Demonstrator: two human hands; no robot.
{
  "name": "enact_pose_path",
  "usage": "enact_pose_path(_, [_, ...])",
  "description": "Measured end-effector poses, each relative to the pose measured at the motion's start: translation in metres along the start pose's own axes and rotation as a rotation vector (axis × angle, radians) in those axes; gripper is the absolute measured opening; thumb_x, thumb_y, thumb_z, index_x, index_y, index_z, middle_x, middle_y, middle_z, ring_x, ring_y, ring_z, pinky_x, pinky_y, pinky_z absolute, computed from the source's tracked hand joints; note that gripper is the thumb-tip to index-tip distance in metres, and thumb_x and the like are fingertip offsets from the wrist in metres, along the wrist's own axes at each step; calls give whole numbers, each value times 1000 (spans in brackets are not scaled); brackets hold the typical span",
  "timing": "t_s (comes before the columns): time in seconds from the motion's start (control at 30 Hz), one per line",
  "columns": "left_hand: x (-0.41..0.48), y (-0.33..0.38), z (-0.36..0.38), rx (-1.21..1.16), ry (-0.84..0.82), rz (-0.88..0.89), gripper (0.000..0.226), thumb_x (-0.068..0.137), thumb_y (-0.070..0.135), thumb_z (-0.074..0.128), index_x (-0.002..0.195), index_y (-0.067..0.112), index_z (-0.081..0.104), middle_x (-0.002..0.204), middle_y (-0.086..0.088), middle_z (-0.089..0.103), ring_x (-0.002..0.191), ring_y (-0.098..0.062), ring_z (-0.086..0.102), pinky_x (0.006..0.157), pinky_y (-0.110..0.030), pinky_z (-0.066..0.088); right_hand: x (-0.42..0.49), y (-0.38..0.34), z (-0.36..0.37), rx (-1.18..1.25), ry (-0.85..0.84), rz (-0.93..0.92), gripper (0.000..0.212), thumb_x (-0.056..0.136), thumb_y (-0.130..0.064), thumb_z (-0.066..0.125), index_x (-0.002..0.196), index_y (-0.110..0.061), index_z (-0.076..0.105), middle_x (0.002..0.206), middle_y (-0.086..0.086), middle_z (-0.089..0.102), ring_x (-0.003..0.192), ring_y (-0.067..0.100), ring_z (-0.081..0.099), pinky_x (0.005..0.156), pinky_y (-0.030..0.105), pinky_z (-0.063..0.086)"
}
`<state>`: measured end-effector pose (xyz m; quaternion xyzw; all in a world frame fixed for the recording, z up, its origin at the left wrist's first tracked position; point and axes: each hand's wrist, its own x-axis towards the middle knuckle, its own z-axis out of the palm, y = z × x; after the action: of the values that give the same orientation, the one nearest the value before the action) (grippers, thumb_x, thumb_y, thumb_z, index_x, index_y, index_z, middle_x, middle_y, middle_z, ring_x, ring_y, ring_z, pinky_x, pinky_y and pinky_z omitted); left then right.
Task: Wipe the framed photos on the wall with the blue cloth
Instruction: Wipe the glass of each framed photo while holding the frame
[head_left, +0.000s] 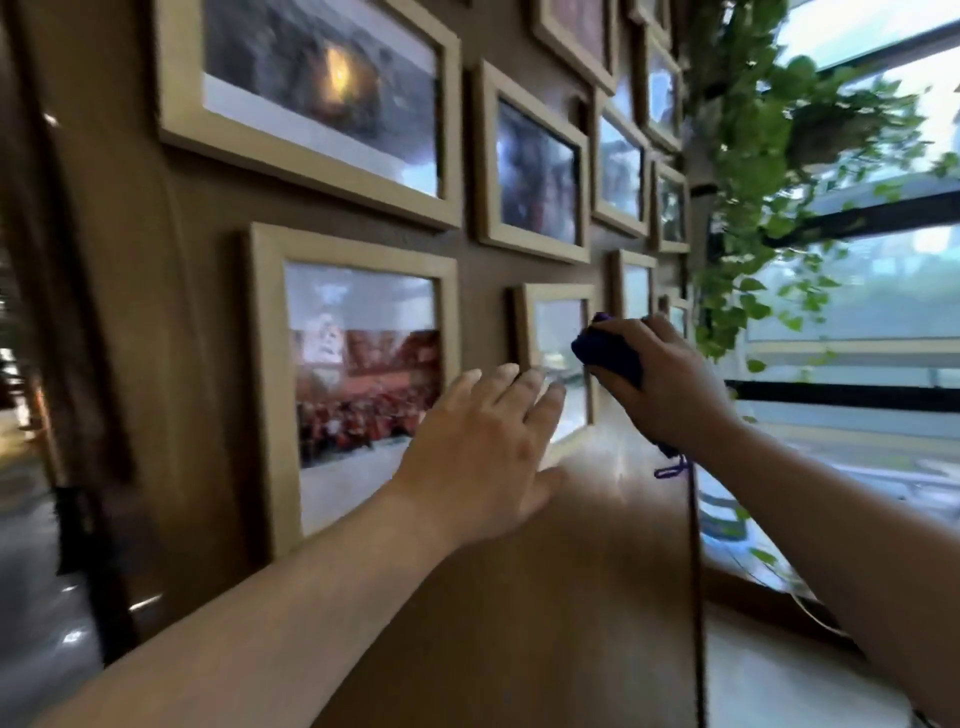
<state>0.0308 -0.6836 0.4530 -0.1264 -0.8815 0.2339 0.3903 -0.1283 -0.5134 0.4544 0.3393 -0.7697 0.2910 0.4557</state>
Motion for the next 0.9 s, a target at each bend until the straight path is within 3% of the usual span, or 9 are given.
enact_pose_path(0.3, [33, -62, -86, 348, 48, -70, 67, 86, 53, 53, 136, 9, 44, 140, -16, 51, 129, -33, 45, 106, -51, 38, 113, -53, 9, 228, 189, -161, 46, 83, -45, 62, 125, -34, 47, 114, -1, 52, 89, 27, 59, 68, 36, 47])
enact_pose_path(0.53, [54, -111, -167, 615, 44, -125, 68, 85, 56, 48, 132, 7, 47, 135, -18, 54, 126, -34, 47, 106, -51, 37, 179, -106, -12, 329, 280, -292, 49, 87, -44, 58, 132, -30, 44, 118, 3, 49, 89, 20, 51, 69, 30, 35])
enact_pose_path(0.63, [55, -135, -194, 721, 34, -202, 76, 83, 59, 38, 132, 2, 46, 134, -19, 54, 125, -34, 48, 106, -51, 38, 200, -129, -24, 422, 303, -315, 45, 88, -41, 58, 130, -29, 43, 123, 4, 49, 93, 21, 52, 71, 34, 41])
enact_pose_path(0.73, [52, -156, -208, 795, 4, -293, 88, 83, 69, 34, 137, 0, 38, 141, -21, 45, 132, -35, 38, 110, -51, 32, 220, -155, -32, 500, 339, -326, 41, 88, -39, 59, 125, -28, 45, 121, 5, 50, 91, 26, 55, 68, 36, 46])
enact_pose_path(0.9, [49, -179, -209, 799, -54, -432, 117, 69, 90, 19, 149, 6, 8, 159, -17, 8, 146, -31, 3, 118, -52, 12, 241, -195, -33, 513, 363, -398, 43, 90, -38, 57, 127, -27, 41, 123, 5, 47, 88, 19, 52, 62, 33, 47])
